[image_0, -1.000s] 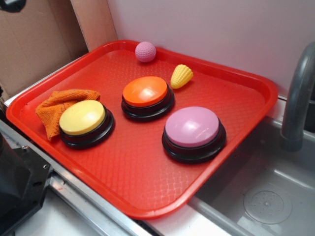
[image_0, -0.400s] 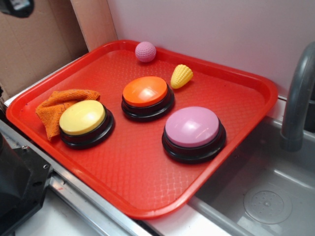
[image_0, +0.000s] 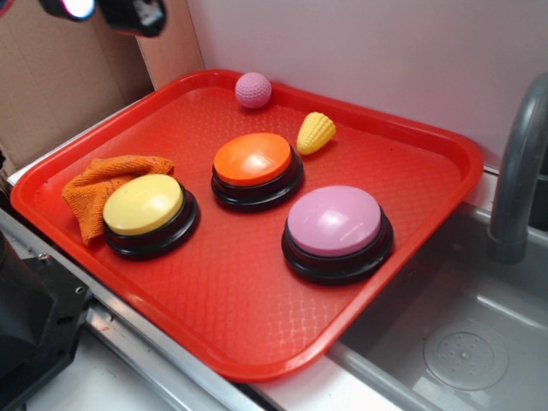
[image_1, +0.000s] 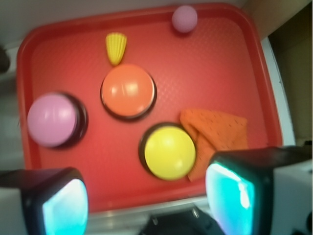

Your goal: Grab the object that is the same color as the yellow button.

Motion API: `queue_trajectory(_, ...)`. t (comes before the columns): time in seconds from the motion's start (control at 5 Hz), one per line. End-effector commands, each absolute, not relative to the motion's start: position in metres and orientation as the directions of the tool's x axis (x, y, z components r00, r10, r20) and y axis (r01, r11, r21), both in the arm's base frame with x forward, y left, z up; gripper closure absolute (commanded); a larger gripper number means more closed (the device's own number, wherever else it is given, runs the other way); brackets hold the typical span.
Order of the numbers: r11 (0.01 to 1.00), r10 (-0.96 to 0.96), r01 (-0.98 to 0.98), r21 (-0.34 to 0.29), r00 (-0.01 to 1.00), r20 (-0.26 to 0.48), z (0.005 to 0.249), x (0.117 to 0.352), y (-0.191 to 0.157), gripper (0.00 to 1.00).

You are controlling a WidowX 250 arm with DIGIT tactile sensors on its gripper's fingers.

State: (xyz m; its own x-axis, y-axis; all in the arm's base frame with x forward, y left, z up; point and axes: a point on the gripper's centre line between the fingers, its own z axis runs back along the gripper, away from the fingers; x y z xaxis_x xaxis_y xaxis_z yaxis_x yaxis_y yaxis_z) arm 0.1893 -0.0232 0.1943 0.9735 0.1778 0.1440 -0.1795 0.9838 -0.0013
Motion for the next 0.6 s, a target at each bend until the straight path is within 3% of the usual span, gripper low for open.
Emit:
queue_trajectory(0.0, 0.970, 0.243, -0.245, -0.012, 0.952, 0.188, 0.160, 0.251, -0.017, 0.00)
queue_trajectory(0.4, 0.949, 0.310, -0.314, -0.005, 0.932, 0.188, 0.117, 0.297, -0.014, 0.00)
